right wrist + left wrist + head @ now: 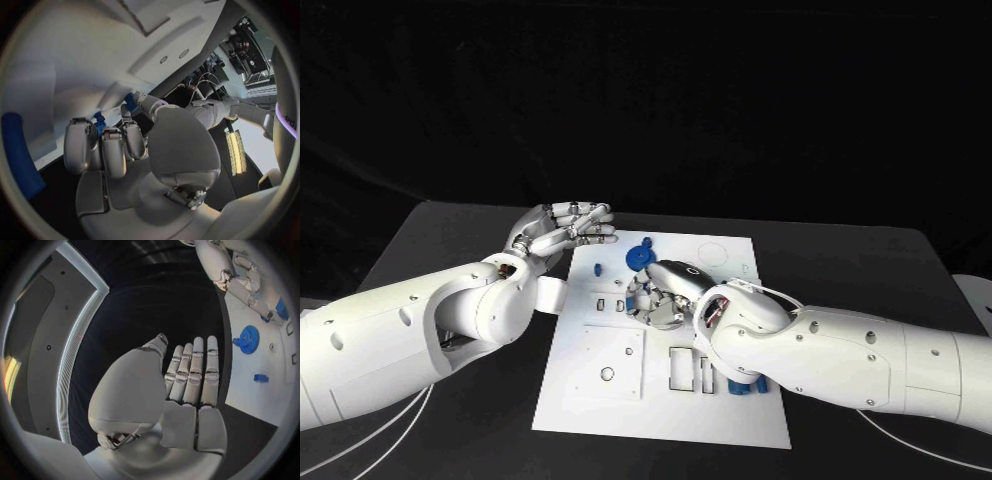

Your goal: Assemble the parts on the task board

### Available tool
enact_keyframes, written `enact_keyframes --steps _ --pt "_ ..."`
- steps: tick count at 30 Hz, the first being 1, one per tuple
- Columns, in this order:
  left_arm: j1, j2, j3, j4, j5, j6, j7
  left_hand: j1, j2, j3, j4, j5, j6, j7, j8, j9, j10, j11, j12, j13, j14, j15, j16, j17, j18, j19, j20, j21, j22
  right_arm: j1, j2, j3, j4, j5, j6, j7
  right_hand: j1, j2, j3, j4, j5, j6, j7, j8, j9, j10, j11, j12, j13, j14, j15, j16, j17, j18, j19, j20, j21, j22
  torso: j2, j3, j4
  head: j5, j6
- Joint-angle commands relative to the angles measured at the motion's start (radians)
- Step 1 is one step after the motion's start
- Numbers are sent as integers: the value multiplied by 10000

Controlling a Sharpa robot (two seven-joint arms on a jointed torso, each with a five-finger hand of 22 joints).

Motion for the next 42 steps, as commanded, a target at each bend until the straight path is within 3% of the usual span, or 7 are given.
enact_keyframes --steps 1,14,21,29,32,37,42 --pt "9 12 8 16 12 189 40 -1 -136 59 23 -29 -53 167 -69 -15 56 47 -63 5 18 74 -50 12 129 22 40 -54 -11 -12 15 -5 -8 -173 148 -92 -109 -37 -82 11 -20 -112 2 -60 -21 -52 55 -70 285 731 78 -52 1165 -119 -60 53 -61 361 -2 -2 -3 -7 4" --pt "9 11 8 11 12 207 23 -16 -145 71 27 -29 -52 168 -72 -17 66 49 -87 6 19 76 -71 30 129 23 43 -61 -23 -13 12 -6 -1 -187 77 -1 -264 -220 -261 68 77 -349 88 -199 -64 -151 138 -163 191 716 152 -69 1118 -105 -99 125 -128 322 2 -3 2 -5 0" --pt "9 11 8 1 12 211 18 -16 -145 71 27 -29 -52 168 -72 -17 66 49 -87 6 19 76 -71 30 129 23 43 -61 -23 -13 -19 -6 25 -188 -94 109 -441 -476 -658 177 -135 -803 177 -438 -154 -338 228 -336 7 692 231 -97 1038 -71 -197 199 -265 215 -3 -4 -9 3 3" --pt "9 -6 8 -80 -285 332 -188 -14 -115 150 34 -28 101 4 7 17 247 -59 -65 25 84 14 -85 86 142 64 27 -54 -43 -8 -333 2 378 -51 -878 711 -396 -555 -1059 281 -73 -1279 315 -664 -264 -530 354 -493 -167 674 340 -115 996 -48 -264 297 -376 143 -21 15 -6 1 21" --pt "9 -14 8 -138 -720 420 -465 -102 -158 177 79 -24 251 -89 77 47 529 -185 -19 43 634 -159 182 275 161 427 -111 154 25 48 -584 35 565 408 -1172 1599 -139 -421 -1039 212 97 -1311 332 -661 -275 -483 367 -422 -104 668 357 -120 985 -19 -336 323 -475 58 -51 13 -33 10 36" --pt "10 -13 8 -296 -2143 736 -1220 -509 -298 120 141 -21 572 -325 233 122 1517 -511 289 177 2286 -668 1416 1082 146 1639 -668 1013 391 354 -1174 110 780 2140 -1278 3230 193 -159 -902 106 494 -934 275 -417 -212 -492 316 -406 -106 641 323 -156 901 42 -500 314 -697 -127 -122 22 -77 39 98" --pt "48 -11 9 -556 -3633 1346 -2557 -1077 -372 -145 153 19 917 -693 560 321 2860 -1016 1290 753 3257 -1123 3679 2565 142 2400 -1087 2095 967 889 -1950 150 867 4163 -839 4001 201 -77 -838 116 771 -822 264 -325 -200 -633 302 -553 -266 584 307 -236 685 95 -662 297 -909 -313 -250 55 -124 132 80"
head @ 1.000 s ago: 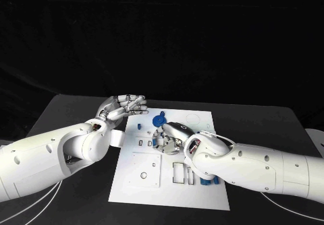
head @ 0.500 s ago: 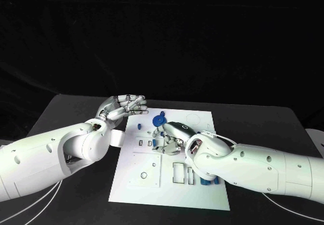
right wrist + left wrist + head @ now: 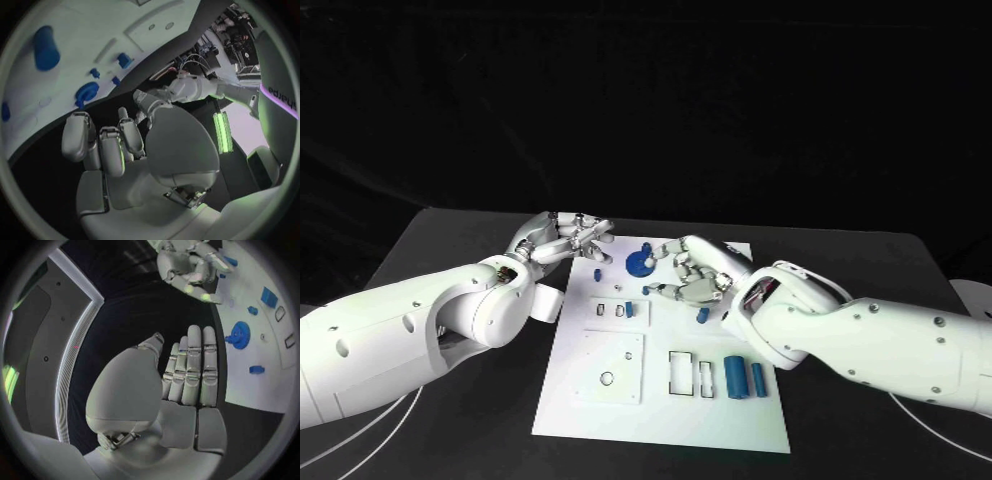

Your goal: Assemble the parts on the task board

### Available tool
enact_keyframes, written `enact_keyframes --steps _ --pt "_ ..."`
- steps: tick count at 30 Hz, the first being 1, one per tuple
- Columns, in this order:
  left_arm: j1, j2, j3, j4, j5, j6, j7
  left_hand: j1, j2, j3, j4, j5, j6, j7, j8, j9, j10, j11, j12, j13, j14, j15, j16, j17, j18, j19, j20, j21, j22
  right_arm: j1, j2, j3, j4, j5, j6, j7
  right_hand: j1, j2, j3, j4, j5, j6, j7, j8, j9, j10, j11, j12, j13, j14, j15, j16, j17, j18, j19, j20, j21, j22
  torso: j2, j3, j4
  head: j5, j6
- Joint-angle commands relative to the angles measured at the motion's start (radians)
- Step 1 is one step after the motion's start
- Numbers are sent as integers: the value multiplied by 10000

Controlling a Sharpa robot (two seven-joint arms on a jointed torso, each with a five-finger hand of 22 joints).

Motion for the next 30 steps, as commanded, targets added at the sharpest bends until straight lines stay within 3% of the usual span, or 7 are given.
enact_keyframes --steps 1,4,8,14,22,25,30 --pt "54 23 8 -121 -1889 922 -1590 -231 -24 -185 30 64 234 -339 294 184 526 -287 771 532 407 -317 1724 1117 115 505 -283 869 490 248 -301 16 -1 2274 154 1394 -6 -17 9 52 38 78 2 47 8 -68 9 -60 -43 603 -1 -64 691 96 -74 -7 -49 -28 -130 42 -61 76 -33" --pt "163 95 7 -295 -2765 1685 -2997 -601 170 -375 24 -25 224 -425 577 423 727 -479 2017 1473 952 -443 4974 4366 115 659 -506 1857 1099 608 -831 33 -136 3078 323 1523 -48 -17 -8 80 52 101 -6 70 12 -59 4 -53 -36 610 -5 -56 726 91 -62 -10 -40 -12 -219 68 -117 76 -40" --pt "379 266 6 -465 -3719 2747 -4486 -888 520 -357 44 1 -246 -360 611 528 -5 -429 2812 2198 1613 -469 6878 6636 96 1001 -623 2649 1561 811 -1235 60 -309 3495 428 1567 -98 -4 -23 119 147 167 -30 133 25 -38 -17 -39 -26 618 -20 -51 755 85 -43 -20 -29 11 -306 91 -136 134 -110" --pt "856 717 -12 -851 -5266 4147 -6447 -1220 735 -395 74 -14 -746 -407 1645 1229 -1331 -468 5261 4045 2144 -498 8388 8834 132 816 -667 3799 2291 949 -1685 82 -528 3826 514 1554 -106 -6 -26 124 176 176 -36 144 27 -39 -22 -44 -33 617 -24 -53 750 86 -46 -23 -36 8 -395 157 -161 235 -180" --pt "1290 1307 -155 -1244 -6395 4650 -7545 -1760 997 -461 72 -19 -685 -600 2362 1645 -1291 -626 6274 4665 2209 -629 8556 9017 39 916 -754 4798 3326 982 -1917 86 -530 3903 433 1624 -99 -10 -23 120 241 199 -49 171 31 -31 -36 -42 -33 619 -35 -53 757 80 -27 -31 -20 30 -463 196 -169 257 -272" --pt "1389 1551 -187 -1333 -6984 4830 -7800 -3097 964 -1154 59 -45 -411 -865 3246 2197 -640 -818 7932 6220 2290 -784 8721 9201 -194 1346 -867 6003 5022 986 -1971 85 -516 3891 397 1638 -80 -15 -12 106 331 213 -59 195 34 -6 -47 -25 -18 620 -46 -54 759 74 -7 -41 -5 53 -466 201 -171 265 -295" --pt "1530 1911 -225 -1521 -7823 5238 -8112 -3139 1232 -1619 90 -48 -879 -973 4030 2857 -818 -946 8537 6697 2319 -914 8825 9301 -425 1908 -1027 7145 6608 984 -2035 79 -523 3856 372 1599 -78 -23 -12 103 360 213 -62 201 33 -3 -50 -26 -21 620 -50 -55 758 74 -7 -45 -8 53 -447 195 -169 266 -305"
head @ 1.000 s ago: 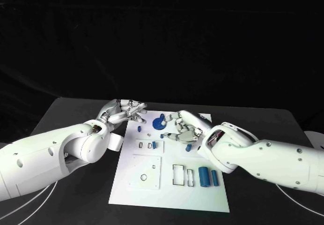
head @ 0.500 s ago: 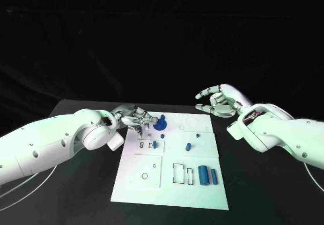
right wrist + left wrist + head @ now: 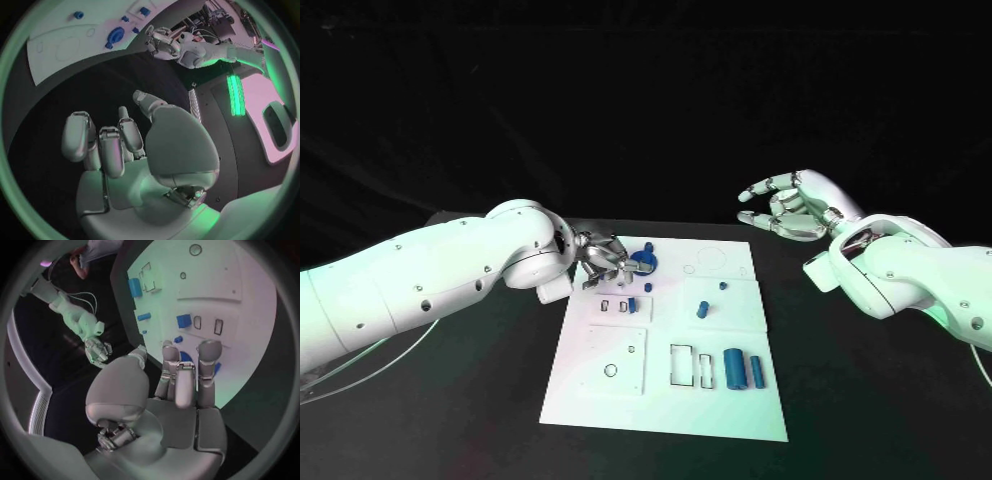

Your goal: Assemble the parts on the task board

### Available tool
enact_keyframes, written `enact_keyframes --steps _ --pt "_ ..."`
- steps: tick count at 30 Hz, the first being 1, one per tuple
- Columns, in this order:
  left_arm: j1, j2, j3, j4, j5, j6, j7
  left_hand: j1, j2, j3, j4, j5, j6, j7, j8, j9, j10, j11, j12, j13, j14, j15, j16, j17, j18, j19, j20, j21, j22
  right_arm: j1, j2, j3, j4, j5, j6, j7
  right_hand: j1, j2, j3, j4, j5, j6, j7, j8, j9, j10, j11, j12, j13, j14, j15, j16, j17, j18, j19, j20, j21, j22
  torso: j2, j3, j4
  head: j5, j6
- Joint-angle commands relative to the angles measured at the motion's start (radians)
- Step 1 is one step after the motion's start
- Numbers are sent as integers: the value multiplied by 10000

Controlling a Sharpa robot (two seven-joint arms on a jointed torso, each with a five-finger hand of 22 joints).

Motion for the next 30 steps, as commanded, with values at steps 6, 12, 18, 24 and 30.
enact_keyframes --steps 6,12,18,24,30 --pt "165 411 -54 -303 -1558 1349 -877 574 440 -10 -15 -22 -446 -2 387 377 -351 -35 16 -116 630 -110 95 860 -304 687 -77 885 1402 -13 -72 -11 -17 -25 76 48 -81 -36 -3 26 70 78 2 44 10 18 -60 -7 11 616 -51 -62 732 72 0 -47 18 17 34 6 4 31 -40" --pt "245 575 -130 -443 -1902 2073 -1041 738 604 88 6 -24 -546 -2 531 534 -244 -40 271 145 715 -124 296 1205 -556 1322 -115 1672 2836 -24 -108 -20 -42 -62 76 -34 -95 -54 -15 30 88 72 2 46 8 18 -61 -12 5 615 -53 -64 727 76 -10 -50 3 5 31 -6 12 54 -91" --pt "283 734 -252 -612 -2072 2317 -1118 453 455 -175 10 -27 -598 -6 639 659 -260 -41 344 179 726 -122 340 1269 -563 1382 -121 1710 2879 -30 -139 -25 -57 -109 83 -116 -114 -72 -28 38 103 64 1 48 6 20 -61 -14 1 614 -54 -67 721 74 -5 -53 5 9 52 -26 38 42 -108" --pt "292 905 -369 -836 -2156 2471 -1162 440 449 -196 7 -25 -608 -8 648 672 -277 -41 334 157 747 -123 387 1358 -576 1405 -122 1744 2949 -34 -155 -28 -64 -137 106 -176 -129 -85 -39 45 110 56 1 48 4 11 -61 -28 -15 611 -55 -72 710 79 -19 -54 -14 -8 71 -39 36 35 -117" --pt "289 1027 -464 -954 -2058 2545 -1183 232 411 -405 18 -26 -676 -1 701 757 -346 -33 333 116 746 -115 401 1372 -585 1425 -117 1773 3002 -37 -160 -31 -71 -158 112 -209 -155 -102 -56 58 118 43 1 49 1 -6 -62 -51 -41 606 -56 -80 688 84 -33 -57 -37 -27 86 -53 45 18 -125"
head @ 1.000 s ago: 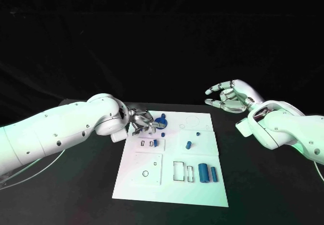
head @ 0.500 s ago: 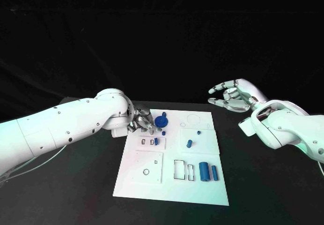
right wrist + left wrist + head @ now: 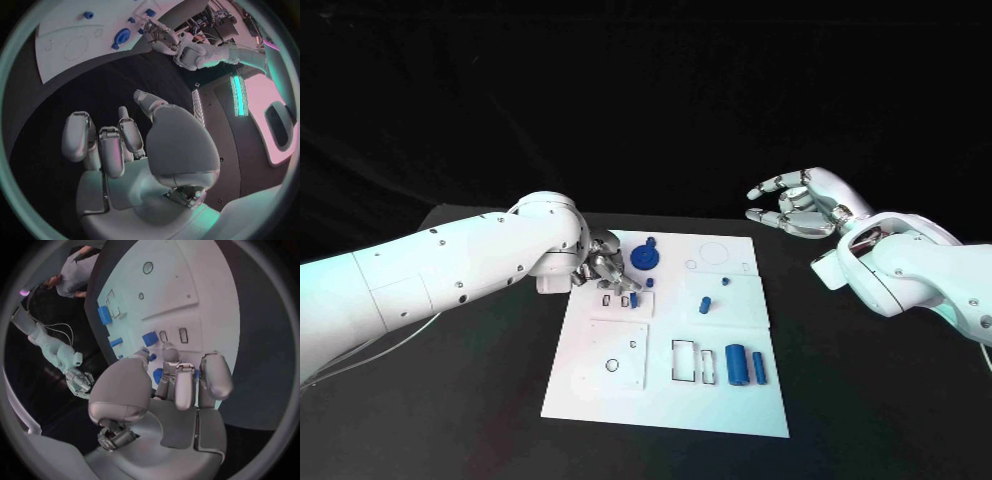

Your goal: Assemble the parts on the task board

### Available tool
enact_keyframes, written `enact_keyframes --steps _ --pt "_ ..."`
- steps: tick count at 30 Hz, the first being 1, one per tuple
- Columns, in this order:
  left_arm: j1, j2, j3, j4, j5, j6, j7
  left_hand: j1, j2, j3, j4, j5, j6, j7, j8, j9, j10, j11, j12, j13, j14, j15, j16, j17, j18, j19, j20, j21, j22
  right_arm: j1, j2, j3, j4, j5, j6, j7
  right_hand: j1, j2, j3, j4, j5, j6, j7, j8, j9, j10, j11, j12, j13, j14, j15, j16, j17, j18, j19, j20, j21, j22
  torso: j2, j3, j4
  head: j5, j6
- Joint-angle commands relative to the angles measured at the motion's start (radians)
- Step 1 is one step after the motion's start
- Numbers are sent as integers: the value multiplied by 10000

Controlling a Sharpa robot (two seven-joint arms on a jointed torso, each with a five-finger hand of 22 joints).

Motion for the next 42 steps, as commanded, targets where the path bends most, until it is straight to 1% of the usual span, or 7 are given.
enact_keyframes --steps 1,5,9,17,23,30,42 --pt "10 70 -24 -45 -6 334 -86 -210 3 -144 5 -27 -98 14 83 55 -61 -2 51 -7 743 -51 56 1375 -124 63 2 60 12 -9 -7 -1 -1 -140 114 -76 -75 -23 -28 31 39 44 1 50 4 -6 -61 -51 -14 605 -55 -41 691 84 -34 -57 -37 -11 15 -19 14 -23 -15" --pt "9 113 -51 -55 189 160 -74 -468 68 -373 7 -27 -112 3 151 138 -52 -9 107 20 735 -55 54 1359 -134 81 2 93 79 -11 -4 -2 -9 -145 116 -91 -83 -26 -33 36 41 42 1 51 3 -4 -62 -50 -13 605 -56 -41 691 86 -40 -58 -45 -18 17 -15 26 -26 -22" --pt "8 149 -43 -45 343 -51 -56 -645 172 -565 9 -26 -115 -13 213 211 -27 -21 167 60 737 -63 64 1369 -142 92 -3 121 132 -19 11 -3 -26 -147 127 -103 -95 -30 -39 44 44 39 0 53 3 1 -62 -46 -9 604 -56 -43 687 85 -36 -58 -42 -13 20 -20 39 -28 -22" --pt "7 156 -26 -25 430 -169 -47 -663 274 -633 -5 -17 -115 -26 251 256 -12 -32 199 75 738 -71 70 1376 -151 108 -7 152 192 -43 37 -7 -66 -155 164 -138 -95 -30 -39 44 44 39 0 53 3 1 -62 -46 -9 604 -56 -43 687 85 -36 -58 -42 -13 30 -24 58 -39 -35" --pt "7 152 -23 13 417 -124 -49 -332 390 -582 -26 -12 -151 -41 286 321 -27 -46 210 51 739 -82 77 1380 -156 111 -15 173 230 -67 61 -11 -94 -165 191 -168 -95 -30 -39 44 44 39 0 53 3 1 -62 -46 -9 604 -56 -43 687 85 -36 -58 -42 -13 38 -32 78 -52 -36" --pt "7 169 -22 96 417 -32 -48 210 346 -459 -34 -10 -199 -48 292 390 -38 -55 233 31 738 -89 84 1380 -163 111 -20 198 279 -98 77 -14 -112 -177 219 -204 -122 -33 -51 63 51 37 -1 59 2 8 -63 -41 -3 603 -56 -46 683 87 -42 -60 -53 -22 49 -40 68 -60 -29" --pt "6 207 -22 121 406 49 -52 355 334 -387 -33 -9 -205 -49 285 405 -41 -56 237 21 736 -90 84 1376 -168 116 -20 214 310 -133 105 -17 -151 -196 274 -256 -122 -33 -51 63 51 37 -1 59 2 8 -63 -41 -3 603 -56 -46 683 87 -42 -60 -53 -22 57 -44 99 -82 -34"
